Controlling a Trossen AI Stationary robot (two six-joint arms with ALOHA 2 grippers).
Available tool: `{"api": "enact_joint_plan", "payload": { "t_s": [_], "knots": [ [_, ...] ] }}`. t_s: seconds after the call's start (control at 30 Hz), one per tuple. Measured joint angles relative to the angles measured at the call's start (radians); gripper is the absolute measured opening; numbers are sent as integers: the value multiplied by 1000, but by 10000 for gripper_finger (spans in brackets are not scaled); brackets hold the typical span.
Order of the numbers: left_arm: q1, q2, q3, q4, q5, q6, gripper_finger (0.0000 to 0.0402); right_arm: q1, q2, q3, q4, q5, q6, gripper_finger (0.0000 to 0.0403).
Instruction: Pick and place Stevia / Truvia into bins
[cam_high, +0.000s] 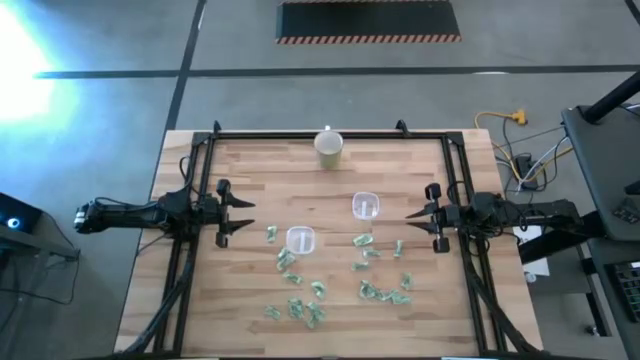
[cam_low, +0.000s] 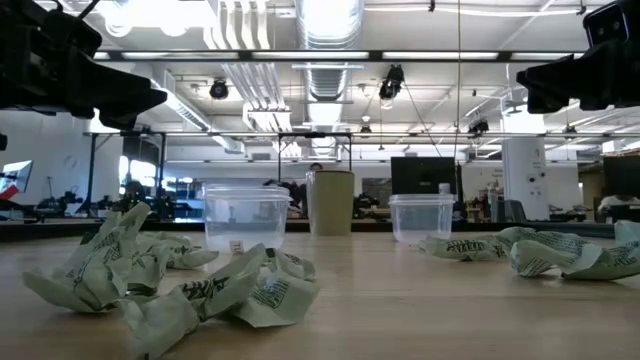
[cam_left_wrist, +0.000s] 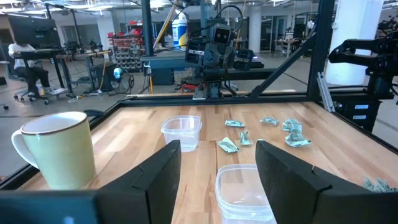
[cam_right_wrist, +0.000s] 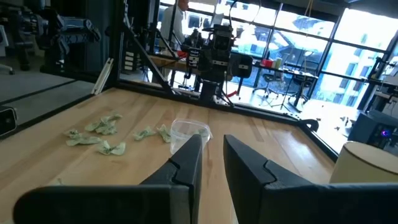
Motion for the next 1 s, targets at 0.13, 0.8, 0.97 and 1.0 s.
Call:
{"api": "enact_joint_plan", "payload": {
  "t_s": [0.13, 0.8, 0.97, 1.0],
  "knots": [
    [0, 0, 0, 0, 0, 0, 192, 0, 0, 0, 2, 0, 129, 57],
    [-1, 0, 0, 0, 0, 0, 192, 0, 0, 0, 14, 0, 416, 57],
    [-1, 0, 0, 0, 0, 0, 192, 0, 0, 0, 15, 0, 413, 57],
    [-1, 0, 0, 1, 0, 0, 192, 0, 0, 0, 16, 0, 413, 57]
  ]
}}
